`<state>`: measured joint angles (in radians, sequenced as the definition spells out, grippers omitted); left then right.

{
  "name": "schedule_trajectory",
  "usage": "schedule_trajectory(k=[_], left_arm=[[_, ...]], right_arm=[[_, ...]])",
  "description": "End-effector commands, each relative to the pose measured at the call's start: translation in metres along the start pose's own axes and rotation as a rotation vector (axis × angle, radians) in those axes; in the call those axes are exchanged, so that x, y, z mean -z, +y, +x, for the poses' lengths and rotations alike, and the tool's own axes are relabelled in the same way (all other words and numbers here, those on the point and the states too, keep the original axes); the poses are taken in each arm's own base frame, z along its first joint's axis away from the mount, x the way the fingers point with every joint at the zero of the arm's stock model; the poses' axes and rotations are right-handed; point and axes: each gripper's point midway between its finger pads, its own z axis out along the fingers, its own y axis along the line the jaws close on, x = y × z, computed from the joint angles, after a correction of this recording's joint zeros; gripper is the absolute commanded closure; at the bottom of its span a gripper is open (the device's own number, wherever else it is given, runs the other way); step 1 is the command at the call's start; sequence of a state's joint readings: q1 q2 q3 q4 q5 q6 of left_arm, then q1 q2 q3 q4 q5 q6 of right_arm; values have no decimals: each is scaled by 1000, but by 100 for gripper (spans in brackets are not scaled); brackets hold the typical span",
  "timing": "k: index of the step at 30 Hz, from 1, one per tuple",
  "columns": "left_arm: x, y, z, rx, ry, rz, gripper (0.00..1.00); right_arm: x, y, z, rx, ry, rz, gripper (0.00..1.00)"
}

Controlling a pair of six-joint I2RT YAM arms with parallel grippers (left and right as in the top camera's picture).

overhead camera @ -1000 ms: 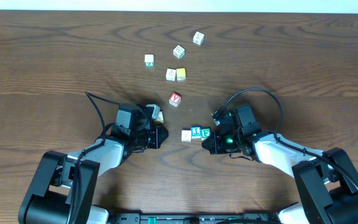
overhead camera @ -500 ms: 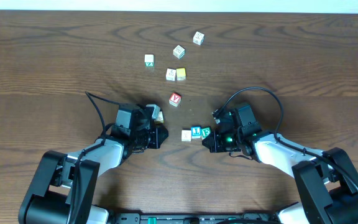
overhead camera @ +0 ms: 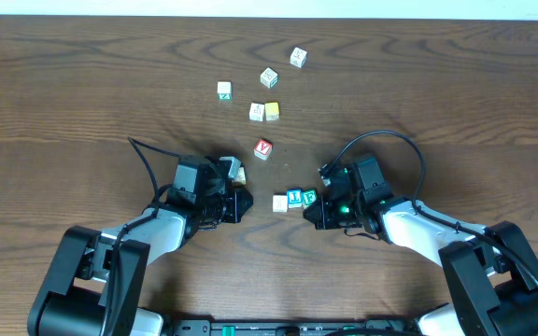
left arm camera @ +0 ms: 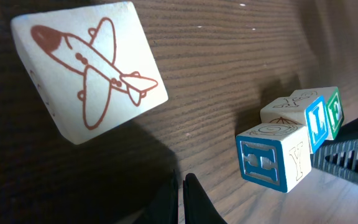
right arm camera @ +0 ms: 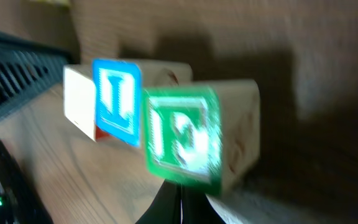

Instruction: Lift 3 blocks

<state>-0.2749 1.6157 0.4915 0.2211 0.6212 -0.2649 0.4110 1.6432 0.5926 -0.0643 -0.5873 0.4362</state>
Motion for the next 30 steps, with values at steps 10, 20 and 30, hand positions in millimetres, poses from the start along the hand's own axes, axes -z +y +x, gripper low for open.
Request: schedule_trajectory(k=[10, 20, 30], left_arm=[[0, 10, 0, 43, 5, -47, 93], [-3, -3, 8, 51, 37, -9, 93], [-5, -6, 7, 38, 31, -2, 93]], right_arm=[[7, -59, 25, -161, 39, 317, 99], [26, -94, 7, -278, -66, 428, 99], [30, -89, -20, -202, -134, 326, 99]])
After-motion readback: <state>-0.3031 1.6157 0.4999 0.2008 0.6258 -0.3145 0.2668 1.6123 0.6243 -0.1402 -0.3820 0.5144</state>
